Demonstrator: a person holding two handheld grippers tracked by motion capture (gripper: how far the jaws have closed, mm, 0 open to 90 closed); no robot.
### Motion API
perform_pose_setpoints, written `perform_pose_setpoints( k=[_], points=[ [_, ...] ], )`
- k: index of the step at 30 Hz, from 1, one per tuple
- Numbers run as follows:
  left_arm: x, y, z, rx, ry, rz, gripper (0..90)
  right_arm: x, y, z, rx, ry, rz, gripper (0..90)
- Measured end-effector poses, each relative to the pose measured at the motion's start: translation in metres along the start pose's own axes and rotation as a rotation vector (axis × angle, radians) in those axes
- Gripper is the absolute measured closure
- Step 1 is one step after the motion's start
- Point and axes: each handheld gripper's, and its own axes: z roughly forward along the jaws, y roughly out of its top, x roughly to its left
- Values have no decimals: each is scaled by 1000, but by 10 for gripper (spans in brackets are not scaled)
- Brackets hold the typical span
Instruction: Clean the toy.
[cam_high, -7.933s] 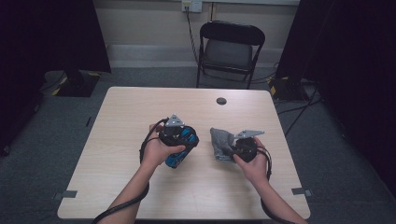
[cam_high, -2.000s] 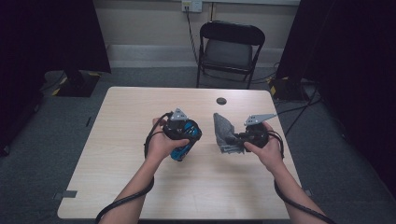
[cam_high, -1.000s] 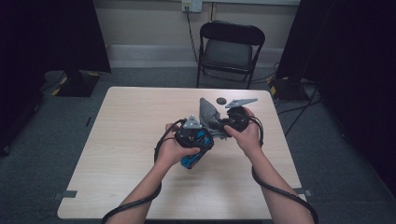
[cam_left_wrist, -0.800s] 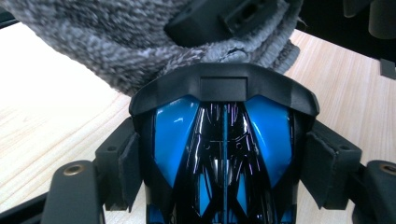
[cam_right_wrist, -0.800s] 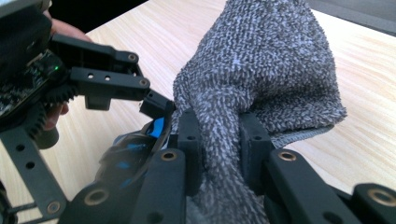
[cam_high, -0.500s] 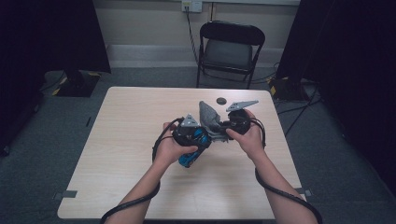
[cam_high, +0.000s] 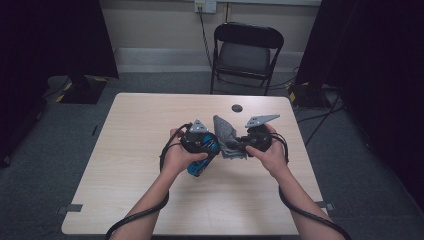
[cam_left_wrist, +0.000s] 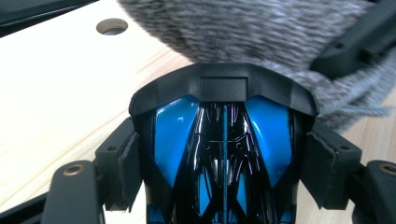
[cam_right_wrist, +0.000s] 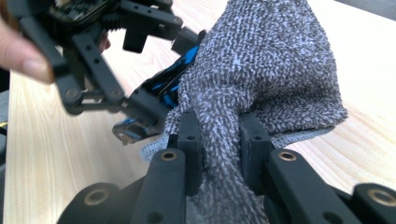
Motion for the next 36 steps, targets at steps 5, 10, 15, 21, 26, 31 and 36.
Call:
perform_pose_setpoints(
  k=[5,10,15,21,26,31,36],
  points=[
    [5,-1,-1,-2,23,-11,255,5,-5,1,17,12,-23,745],
    [10,-1,-3,-10,36,-28,255,11,-10,3,27,28,-37,745],
    [13,1,-5,-12,47,-33,255,16,-15,5,12,44,-41,745],
    [18,2,-9,-25,61,-48,255,15,-25,7,21,62,-27,745],
    [22,5,-14,-36,67,-55,255,13,-33,8,42,53,-23,744],
    [20,9,-18,-44,64,-46,255,4,-38,5,31,10,12,744],
    [18,12,-19,-49,62,-38,255,-3,-36,0,11,-24,39,744]
  ],
)
